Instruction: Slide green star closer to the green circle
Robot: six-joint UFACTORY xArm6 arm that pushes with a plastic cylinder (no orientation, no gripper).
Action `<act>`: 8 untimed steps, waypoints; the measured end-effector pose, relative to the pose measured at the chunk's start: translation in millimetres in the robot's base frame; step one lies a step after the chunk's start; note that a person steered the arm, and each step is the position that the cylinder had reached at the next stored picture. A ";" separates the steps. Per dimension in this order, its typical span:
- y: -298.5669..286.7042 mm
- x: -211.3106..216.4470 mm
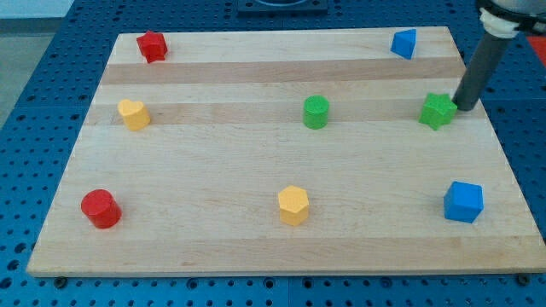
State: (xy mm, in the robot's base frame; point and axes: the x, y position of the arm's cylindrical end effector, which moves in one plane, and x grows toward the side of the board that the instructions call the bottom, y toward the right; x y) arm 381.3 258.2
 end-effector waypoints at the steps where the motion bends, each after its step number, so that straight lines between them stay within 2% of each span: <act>1: -20.2 6.8; 5: -44.5 51.0; 8: -81.8 40.4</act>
